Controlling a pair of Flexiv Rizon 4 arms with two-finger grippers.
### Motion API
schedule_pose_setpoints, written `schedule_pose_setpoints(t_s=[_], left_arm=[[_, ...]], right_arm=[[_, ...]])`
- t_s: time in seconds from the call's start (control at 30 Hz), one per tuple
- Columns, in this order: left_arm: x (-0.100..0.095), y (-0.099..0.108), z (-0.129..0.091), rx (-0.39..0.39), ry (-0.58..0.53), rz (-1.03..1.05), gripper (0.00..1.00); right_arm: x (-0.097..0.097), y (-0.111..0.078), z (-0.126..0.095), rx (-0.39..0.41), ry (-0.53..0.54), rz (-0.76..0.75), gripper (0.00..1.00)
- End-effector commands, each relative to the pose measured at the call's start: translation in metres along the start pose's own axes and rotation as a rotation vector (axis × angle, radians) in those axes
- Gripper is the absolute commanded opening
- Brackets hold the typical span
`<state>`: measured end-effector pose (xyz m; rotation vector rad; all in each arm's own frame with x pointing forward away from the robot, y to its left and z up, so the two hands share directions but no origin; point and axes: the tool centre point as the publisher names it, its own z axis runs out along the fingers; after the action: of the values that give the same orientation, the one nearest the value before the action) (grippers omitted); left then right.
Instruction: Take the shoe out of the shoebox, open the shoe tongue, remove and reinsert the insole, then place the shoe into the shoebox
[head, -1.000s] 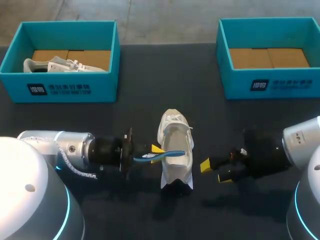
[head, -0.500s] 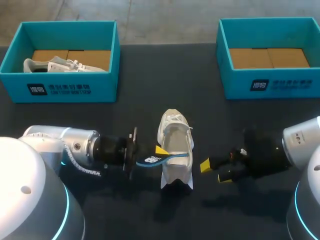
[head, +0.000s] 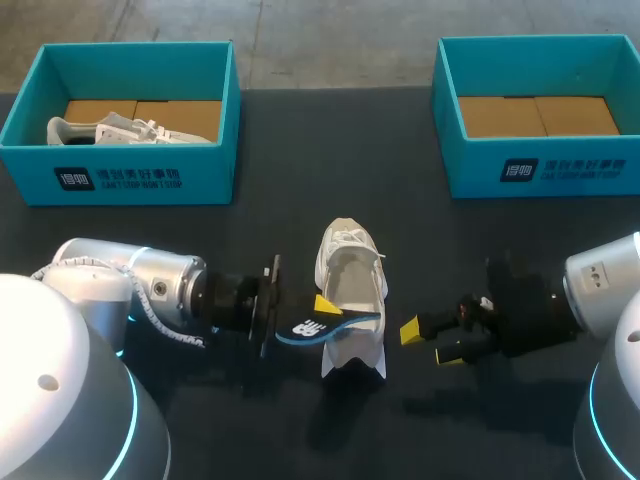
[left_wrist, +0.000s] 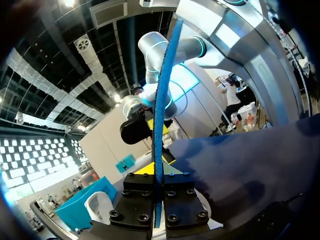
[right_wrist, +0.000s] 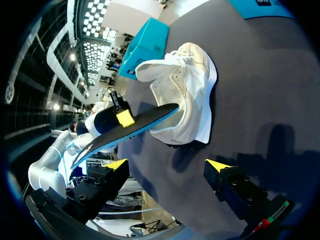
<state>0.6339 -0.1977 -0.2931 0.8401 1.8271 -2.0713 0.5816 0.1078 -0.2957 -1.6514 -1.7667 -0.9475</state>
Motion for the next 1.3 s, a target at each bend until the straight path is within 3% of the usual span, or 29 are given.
schedule_pose_setpoints(t_s=[0.03,1.3], left_arm=[[-0.001,0.002,0.001,-0.004,0.008,0.008,0.00],[0.001,0.015,0.003,-0.057,0.012,0.003,0.00]], right_arm=[[0.001,-0.002,-0.002,-0.003,0.000,0.000,1.00],[0.001,-0.002,-0.002,-0.003,0.000,0.000,1.00]])
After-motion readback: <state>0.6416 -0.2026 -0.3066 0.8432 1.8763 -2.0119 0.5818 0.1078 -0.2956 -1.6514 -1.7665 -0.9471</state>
